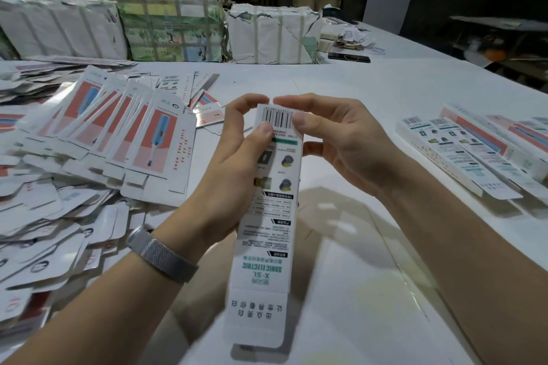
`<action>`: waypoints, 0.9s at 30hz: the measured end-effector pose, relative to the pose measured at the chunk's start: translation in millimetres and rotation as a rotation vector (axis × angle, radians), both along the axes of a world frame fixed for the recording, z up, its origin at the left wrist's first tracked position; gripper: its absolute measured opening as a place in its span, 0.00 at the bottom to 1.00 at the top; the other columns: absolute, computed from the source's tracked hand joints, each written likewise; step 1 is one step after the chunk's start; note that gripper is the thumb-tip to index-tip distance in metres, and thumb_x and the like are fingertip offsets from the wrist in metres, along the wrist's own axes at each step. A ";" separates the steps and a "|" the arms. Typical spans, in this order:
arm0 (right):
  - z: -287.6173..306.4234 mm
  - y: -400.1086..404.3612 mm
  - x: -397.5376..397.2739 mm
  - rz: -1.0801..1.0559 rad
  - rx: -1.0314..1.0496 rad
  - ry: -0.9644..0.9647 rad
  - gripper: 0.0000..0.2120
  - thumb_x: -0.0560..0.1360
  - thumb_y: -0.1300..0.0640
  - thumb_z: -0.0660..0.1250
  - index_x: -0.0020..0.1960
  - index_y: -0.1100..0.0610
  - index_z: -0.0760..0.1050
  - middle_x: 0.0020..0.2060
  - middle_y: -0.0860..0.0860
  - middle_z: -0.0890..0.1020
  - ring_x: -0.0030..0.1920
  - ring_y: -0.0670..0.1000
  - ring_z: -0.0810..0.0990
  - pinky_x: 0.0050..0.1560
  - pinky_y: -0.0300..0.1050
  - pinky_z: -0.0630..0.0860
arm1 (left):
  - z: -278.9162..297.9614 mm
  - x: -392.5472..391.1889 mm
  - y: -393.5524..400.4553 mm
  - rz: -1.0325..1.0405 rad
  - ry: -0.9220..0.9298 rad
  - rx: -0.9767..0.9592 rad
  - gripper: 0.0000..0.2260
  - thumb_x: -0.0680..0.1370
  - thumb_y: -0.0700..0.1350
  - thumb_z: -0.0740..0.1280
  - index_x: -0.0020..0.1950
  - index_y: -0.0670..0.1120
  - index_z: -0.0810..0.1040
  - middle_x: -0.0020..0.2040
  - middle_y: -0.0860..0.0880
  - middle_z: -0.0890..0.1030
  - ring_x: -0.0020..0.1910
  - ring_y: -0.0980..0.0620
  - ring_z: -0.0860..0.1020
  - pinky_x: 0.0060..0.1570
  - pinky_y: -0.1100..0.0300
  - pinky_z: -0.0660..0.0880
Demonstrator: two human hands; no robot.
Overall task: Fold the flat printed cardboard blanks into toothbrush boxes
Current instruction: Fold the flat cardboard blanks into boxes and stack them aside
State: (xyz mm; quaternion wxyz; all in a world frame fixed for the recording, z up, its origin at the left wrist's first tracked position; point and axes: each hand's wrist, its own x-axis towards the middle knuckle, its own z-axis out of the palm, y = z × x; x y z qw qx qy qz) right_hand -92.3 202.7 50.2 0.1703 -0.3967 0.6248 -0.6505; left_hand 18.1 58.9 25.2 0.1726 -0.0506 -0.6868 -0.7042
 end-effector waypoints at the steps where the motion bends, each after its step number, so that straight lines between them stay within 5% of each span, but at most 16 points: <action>1: -0.2 0.0 -0.2 -0.005 0.000 0.001 0.11 0.76 0.57 0.66 0.56 0.56 0.82 0.47 0.56 0.84 0.49 0.55 0.82 0.52 0.58 0.79 | -0.4 -0.1 -0.2 0.003 -0.006 -0.009 0.08 0.86 0.48 0.55 0.61 0.61 0.66 0.40 0.49 0.83 0.38 0.44 0.82 0.35 0.45 0.82; 16: -3.4 -6.0 3.5 -0.023 -0.048 0.006 0.09 0.80 0.59 0.63 0.56 0.57 0.81 0.48 0.56 0.84 0.48 0.52 0.83 0.44 0.47 0.79 | 2.8 0.0 2.6 0.050 -0.009 -0.003 0.08 0.86 0.47 0.55 0.60 0.59 0.68 0.41 0.49 0.82 0.40 0.42 0.81 0.36 0.42 0.81; 27: -7.5 -12.8 11.4 -0.245 -0.012 0.136 0.04 0.78 0.57 0.67 0.48 0.52 0.81 0.45 0.55 0.86 0.48 0.62 0.83 0.48 0.65 0.80 | 0.4 -2.8 5.2 0.086 -0.021 0.007 0.06 0.86 0.48 0.55 0.60 0.57 0.68 0.40 0.50 0.83 0.39 0.43 0.81 0.38 0.38 0.81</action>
